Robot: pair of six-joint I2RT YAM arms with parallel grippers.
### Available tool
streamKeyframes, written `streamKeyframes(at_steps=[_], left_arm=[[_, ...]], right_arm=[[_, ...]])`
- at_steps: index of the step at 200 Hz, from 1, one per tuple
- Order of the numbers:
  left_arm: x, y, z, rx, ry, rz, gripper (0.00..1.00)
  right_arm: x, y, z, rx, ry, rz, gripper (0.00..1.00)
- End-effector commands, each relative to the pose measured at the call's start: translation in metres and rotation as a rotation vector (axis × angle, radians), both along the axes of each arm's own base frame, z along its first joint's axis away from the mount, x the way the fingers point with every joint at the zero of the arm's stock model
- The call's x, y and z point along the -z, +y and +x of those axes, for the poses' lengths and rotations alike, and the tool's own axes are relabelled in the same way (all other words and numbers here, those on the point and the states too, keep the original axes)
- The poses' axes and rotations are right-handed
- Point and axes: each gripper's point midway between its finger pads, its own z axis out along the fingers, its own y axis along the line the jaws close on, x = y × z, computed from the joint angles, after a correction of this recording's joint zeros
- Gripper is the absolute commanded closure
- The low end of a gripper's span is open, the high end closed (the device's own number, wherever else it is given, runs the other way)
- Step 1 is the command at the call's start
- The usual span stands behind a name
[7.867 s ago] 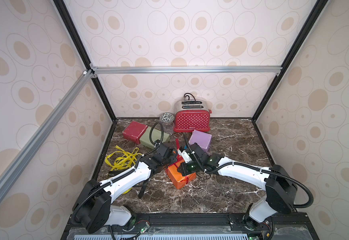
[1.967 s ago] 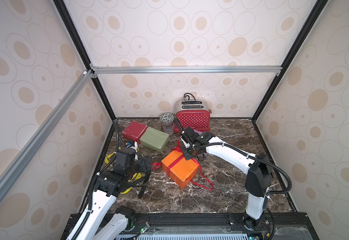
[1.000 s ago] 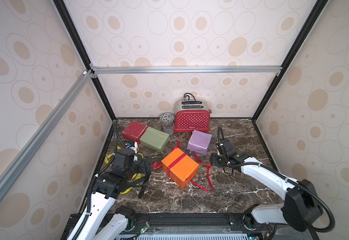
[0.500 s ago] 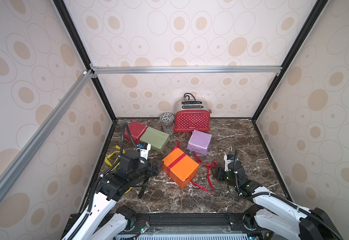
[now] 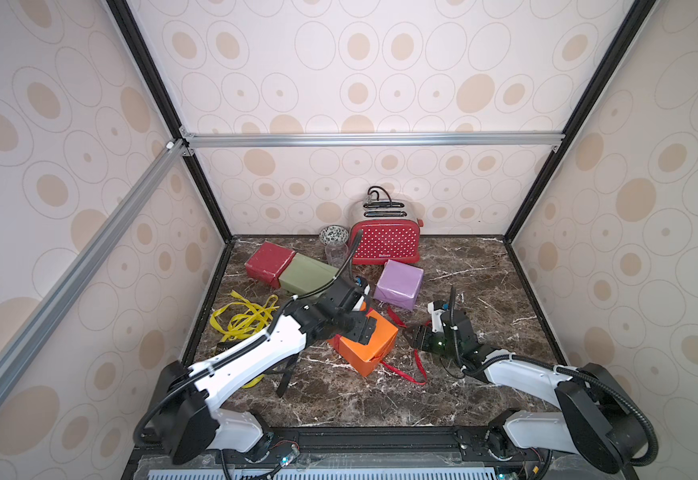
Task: Untie the ribbon bows on the gift boxes
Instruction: Pull the ribbon from the gift box.
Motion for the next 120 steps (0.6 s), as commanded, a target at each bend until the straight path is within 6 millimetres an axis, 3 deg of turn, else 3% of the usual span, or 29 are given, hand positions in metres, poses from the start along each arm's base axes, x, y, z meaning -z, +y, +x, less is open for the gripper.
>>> streamKeyframes(at_steps=[1, 56, 98, 120], left_arm=[[0.006, -0.005, 0.008, 0.054, 0.005, 0.115, 0.15], [0.03, -0.004, 0.032, 0.047, 0.02, 0.287, 0.22], [0.044, 0.008, 0.032, 0.023, 0.093, 0.3, 0.33], [0.049, 0.011, 0.028, 0.016, 0.131, 0.299, 0.43]], right_arm=[[-0.004, 0.008, 0.001, -0.019, 0.016, 0.029, 0.32], [-0.006, 0.0, 0.003, -0.006, -0.012, -0.033, 0.32], [-0.004, 0.0, 0.003, -0.007, -0.006, -0.031, 0.32], [-0.001, 0.0, 0.002, -0.008, 0.011, -0.037, 0.32]])
